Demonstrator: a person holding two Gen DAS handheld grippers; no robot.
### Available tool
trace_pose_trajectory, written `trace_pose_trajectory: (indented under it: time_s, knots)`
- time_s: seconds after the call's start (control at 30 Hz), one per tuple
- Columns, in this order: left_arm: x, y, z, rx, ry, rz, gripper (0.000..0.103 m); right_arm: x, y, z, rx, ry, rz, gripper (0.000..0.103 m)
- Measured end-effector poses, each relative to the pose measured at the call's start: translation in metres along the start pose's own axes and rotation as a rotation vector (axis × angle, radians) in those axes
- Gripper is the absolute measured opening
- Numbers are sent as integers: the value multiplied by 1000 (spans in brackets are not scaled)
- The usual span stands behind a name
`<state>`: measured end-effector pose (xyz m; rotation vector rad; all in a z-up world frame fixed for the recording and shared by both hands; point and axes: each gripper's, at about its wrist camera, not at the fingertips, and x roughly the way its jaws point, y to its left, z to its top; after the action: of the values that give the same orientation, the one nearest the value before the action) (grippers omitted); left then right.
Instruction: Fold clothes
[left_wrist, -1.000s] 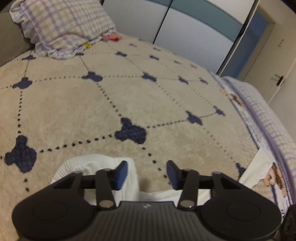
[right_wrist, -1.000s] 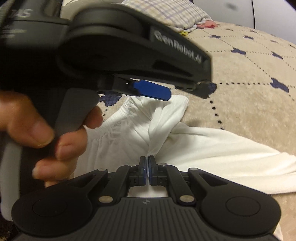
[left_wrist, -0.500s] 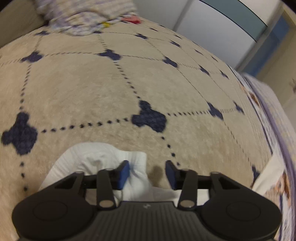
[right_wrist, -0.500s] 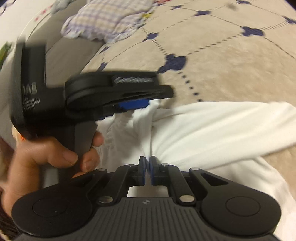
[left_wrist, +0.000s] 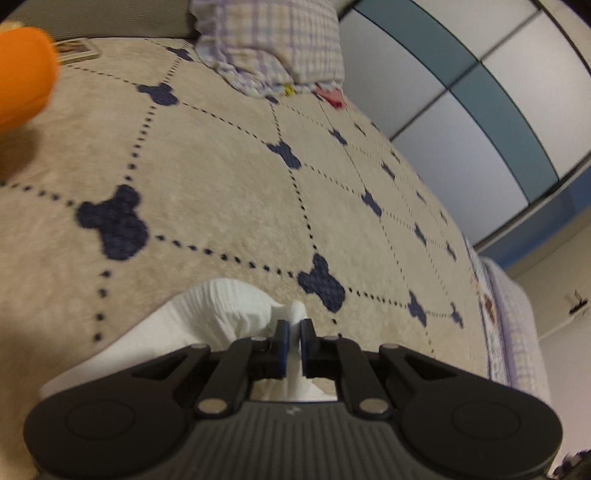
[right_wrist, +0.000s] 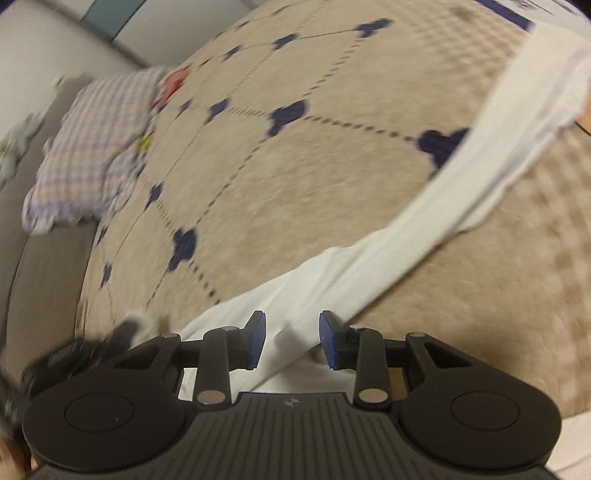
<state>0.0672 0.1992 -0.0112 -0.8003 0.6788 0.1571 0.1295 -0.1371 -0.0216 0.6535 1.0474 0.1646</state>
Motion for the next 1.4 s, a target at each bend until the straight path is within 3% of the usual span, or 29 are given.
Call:
trace_pose_trajectory:
  time_s: [0.13,0.3,0.6,0.77,0.87,0.93,1.0,1.1,1.2,1.23,1.3,1.33,1.4]
  knots:
    - [-23,17,5,-78,-6,-30,7,-6,-20,-1,147,-17,-21,35]
    - [-41,38,6,-92,-28,8,6,0,-39,-2,301,-1,4,35]
    - [-59,75,-11,-205,6,31,6,9,-81,-7,717,-53,184,34]
    - [-62,97,-25,-340,25,14,7,8,-83,-9,783,-71,208,32]
    - [-59,99,-28,-348,30,-24,9,7,-78,-9,763,-85,197,32]
    - [-60,95,-29,-319,13,-37,20,6,-75,-9,748,-91,189,32]
    - [-58,89,-29,-288,14,-51,43,7,-73,-8,742,-93,184,32]
    - [-52,82,-30,-254,16,-42,45,7,-74,-8,742,-93,183,32]
    - [-46,78,-31,-241,11,7,41,7,-76,-10,732,-106,188,32]
    - [-45,78,-32,-244,8,21,36,6,-77,-10,723,-118,188,31]
    - [-45,78,-32,-244,4,41,14,5,-76,-8,688,-149,166,20]
    - [-47,79,-32,-243,-1,48,9,5,-75,-7,669,-167,153,13]
    - [-51,81,-31,-250,-16,53,6,2,-72,-5,629,-203,134,10]
